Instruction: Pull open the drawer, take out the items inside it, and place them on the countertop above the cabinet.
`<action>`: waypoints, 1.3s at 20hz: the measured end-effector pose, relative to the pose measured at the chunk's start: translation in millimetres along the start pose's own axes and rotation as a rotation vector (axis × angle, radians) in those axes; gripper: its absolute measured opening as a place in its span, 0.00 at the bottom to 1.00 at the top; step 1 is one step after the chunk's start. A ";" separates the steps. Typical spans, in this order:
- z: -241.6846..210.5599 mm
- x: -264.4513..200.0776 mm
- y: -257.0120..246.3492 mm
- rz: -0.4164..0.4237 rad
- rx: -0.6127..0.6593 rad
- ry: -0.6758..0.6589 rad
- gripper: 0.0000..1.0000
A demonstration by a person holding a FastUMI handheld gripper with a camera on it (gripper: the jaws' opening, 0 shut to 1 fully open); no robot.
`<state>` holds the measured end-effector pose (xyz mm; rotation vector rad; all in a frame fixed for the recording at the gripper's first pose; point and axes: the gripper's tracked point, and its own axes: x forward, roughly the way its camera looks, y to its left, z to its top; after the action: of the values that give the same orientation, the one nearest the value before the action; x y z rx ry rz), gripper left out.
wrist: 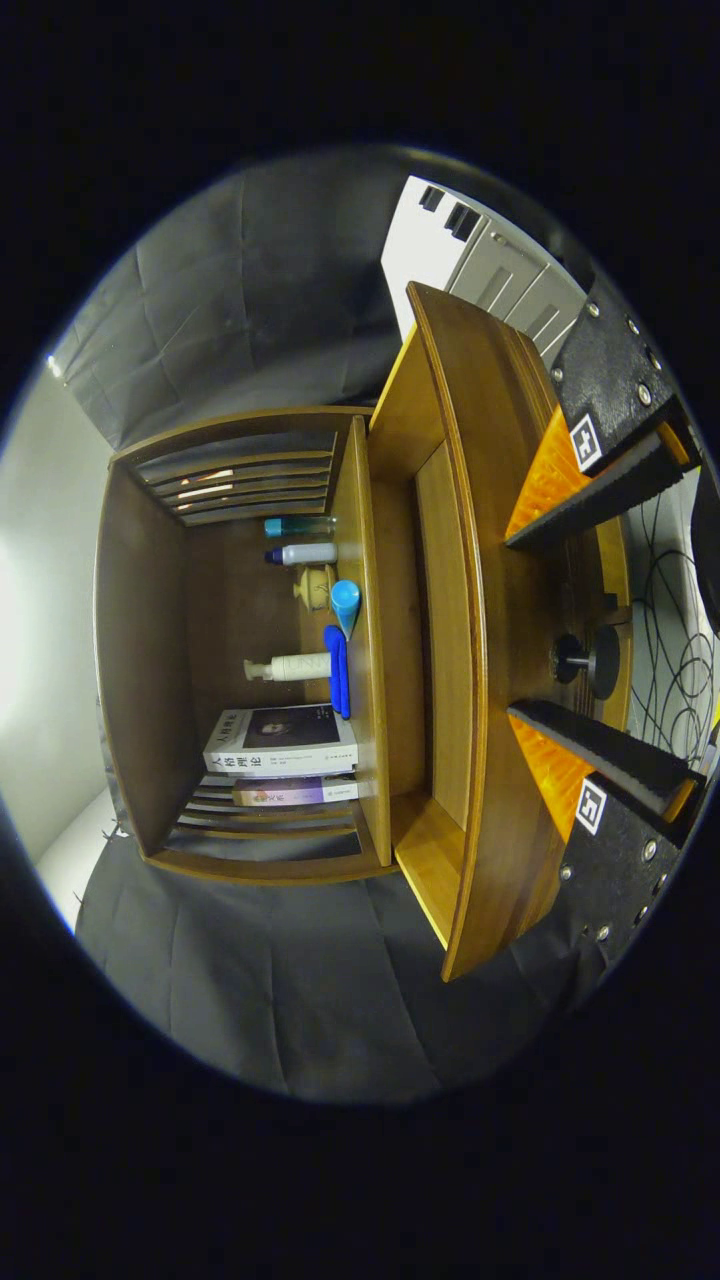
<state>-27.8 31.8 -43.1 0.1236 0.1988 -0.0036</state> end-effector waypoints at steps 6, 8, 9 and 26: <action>4.1 21.4 3.2 0.019 0.014 -0.006 0.95; 11.9 28.2 3.9 0.018 0.018 -0.031 0.95; 7.9 34.0 4.2 0.017 0.016 -0.012 0.95; 13.3 80.0 4.7 0.017 -0.024 -0.048 0.95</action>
<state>53.3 35.5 -45.4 0.1007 0.1497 0.0127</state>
